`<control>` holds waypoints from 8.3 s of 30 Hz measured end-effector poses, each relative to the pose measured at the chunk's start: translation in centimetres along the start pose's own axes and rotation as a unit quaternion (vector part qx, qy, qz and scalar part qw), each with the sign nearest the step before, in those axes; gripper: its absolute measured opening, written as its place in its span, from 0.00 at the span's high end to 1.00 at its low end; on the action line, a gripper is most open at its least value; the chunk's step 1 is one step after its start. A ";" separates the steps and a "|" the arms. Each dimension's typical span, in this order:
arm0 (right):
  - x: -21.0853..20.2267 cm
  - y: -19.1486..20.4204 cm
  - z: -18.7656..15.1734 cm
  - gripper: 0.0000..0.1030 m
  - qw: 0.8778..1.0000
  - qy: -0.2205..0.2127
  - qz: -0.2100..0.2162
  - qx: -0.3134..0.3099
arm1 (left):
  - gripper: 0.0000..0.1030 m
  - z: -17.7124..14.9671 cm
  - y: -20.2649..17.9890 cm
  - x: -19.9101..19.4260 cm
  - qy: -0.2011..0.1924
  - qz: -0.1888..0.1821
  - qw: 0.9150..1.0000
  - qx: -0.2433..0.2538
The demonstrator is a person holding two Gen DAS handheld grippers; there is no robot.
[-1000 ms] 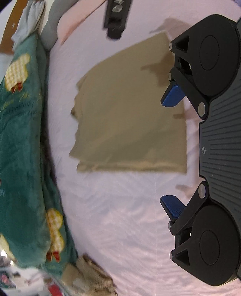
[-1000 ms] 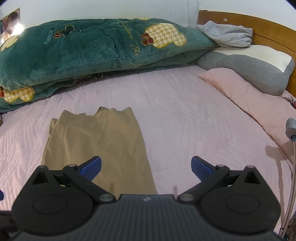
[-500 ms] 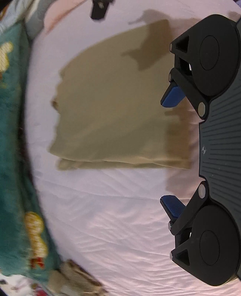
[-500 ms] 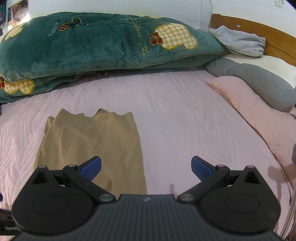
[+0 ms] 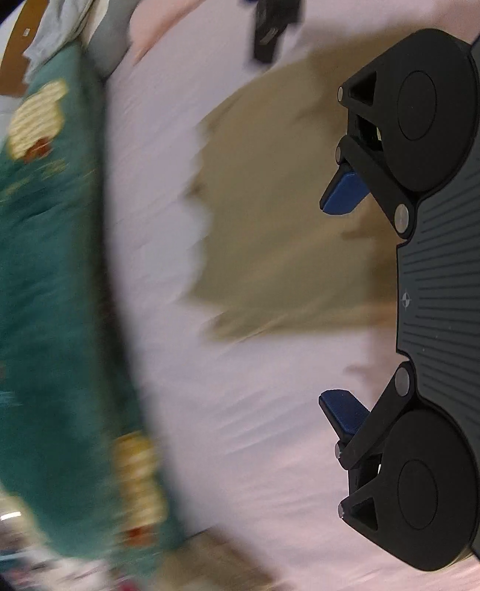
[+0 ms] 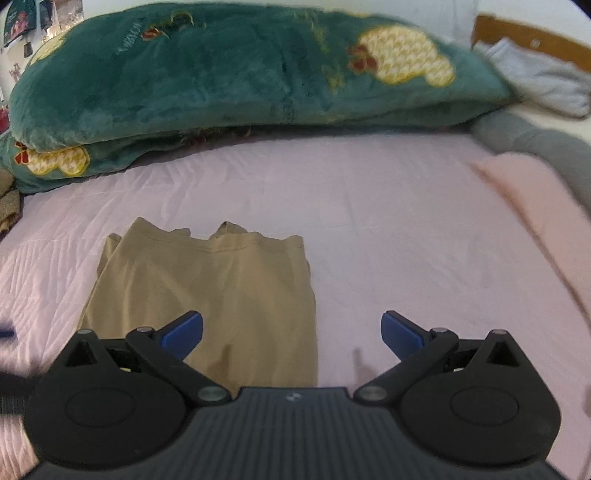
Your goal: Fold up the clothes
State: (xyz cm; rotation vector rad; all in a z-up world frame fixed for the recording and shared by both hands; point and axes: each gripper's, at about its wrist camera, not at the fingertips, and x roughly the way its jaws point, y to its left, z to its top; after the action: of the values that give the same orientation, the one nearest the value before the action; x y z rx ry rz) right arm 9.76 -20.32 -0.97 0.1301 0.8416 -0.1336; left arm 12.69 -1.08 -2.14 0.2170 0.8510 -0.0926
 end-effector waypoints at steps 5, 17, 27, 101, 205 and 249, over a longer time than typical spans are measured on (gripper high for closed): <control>5.1 -2.1 2.3 0.02 0.999 0.037 0.036 -0.003 | 0.02 4.1 -0.2 5.1 -0.017 0.008 1.000 0.012; 12.3 -4.1 3.7 0.04 0.991 0.096 0.088 0.044 | 0.02 5.5 0.3 11.2 0.069 -0.029 0.996 -0.043; 15.0 -1.6 4.5 0.11 0.988 0.118 0.097 -0.001 | 0.11 3.6 -0.4 9.9 0.040 -0.024 0.999 -0.011; 3.4 -1.2 1.1 0.88 0.992 -0.058 0.097 -0.059 | 0.76 2.8 -2.5 10.0 -0.023 -0.063 0.997 0.050; 3.3 0.4 0.6 0.51 0.978 0.080 0.180 0.066 | 0.48 -4.0 -1.8 -1.4 0.006 -0.146 0.987 0.060; -13.4 22.9 -18.9 0.86 0.909 0.147 0.292 -0.258 | 0.45 -9.4 13.4 -12.7 -0.019 -0.069 0.997 -0.019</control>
State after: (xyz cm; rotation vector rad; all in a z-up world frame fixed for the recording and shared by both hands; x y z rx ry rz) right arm -9.08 6.22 -2.00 -0.1038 1.0768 0.6883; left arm -0.35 14.01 3.51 0.1193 0.8288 -0.2093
